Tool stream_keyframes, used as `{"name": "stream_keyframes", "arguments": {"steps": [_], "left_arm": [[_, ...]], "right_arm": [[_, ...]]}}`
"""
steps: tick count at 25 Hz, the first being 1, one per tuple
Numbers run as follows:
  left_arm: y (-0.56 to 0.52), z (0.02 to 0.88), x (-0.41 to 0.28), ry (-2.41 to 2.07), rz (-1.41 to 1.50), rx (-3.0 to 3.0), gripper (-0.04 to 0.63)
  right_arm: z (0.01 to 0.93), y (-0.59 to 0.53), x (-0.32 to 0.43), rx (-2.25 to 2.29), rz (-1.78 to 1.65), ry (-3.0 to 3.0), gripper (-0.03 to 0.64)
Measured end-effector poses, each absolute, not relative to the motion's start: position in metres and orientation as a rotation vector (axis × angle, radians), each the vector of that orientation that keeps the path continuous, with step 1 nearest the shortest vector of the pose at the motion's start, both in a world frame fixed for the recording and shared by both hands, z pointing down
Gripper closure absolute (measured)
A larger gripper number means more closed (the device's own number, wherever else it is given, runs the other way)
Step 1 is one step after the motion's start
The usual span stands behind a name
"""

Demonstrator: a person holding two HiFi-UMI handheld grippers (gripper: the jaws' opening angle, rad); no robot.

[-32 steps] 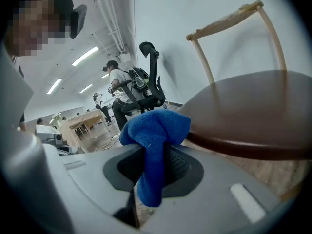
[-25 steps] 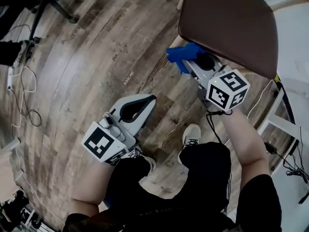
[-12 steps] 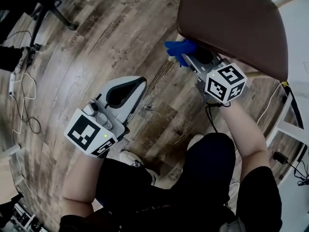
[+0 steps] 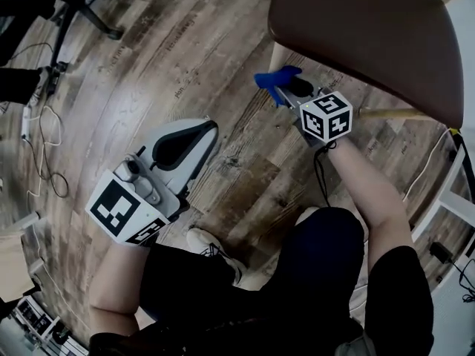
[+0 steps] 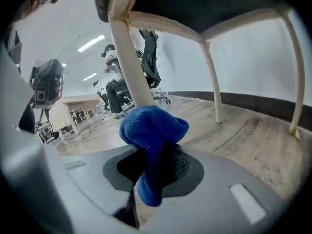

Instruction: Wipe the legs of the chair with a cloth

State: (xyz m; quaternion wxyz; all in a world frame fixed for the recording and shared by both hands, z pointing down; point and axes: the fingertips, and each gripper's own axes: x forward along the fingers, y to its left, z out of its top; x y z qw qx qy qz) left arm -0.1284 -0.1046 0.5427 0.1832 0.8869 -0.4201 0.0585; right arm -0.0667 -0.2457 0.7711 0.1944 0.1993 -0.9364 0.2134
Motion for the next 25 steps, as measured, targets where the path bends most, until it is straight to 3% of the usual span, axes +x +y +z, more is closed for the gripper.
{"name": "stream_keyframes", "arguments": {"steps": [11,19,25], "left_arm": [[-0.087,0.552,-0.162,-1.253,0.220,2.424,0.591],[-0.082,0.544,-0.163,-1.257,0.191,2.443,0.591],[-0.090,0.541,-0.147,-1.220,0.182,2.495,0.591]], "right_arm": [[0.910,-0.244,-0.067,0.596,0.751,-2.269,0.526],[0.905,-0.244,-0.068,0.626,0.779,-2.271,0.525],[0.841,-0.242,-0.069,0.659,0.676,-2.405,0.525]]}}
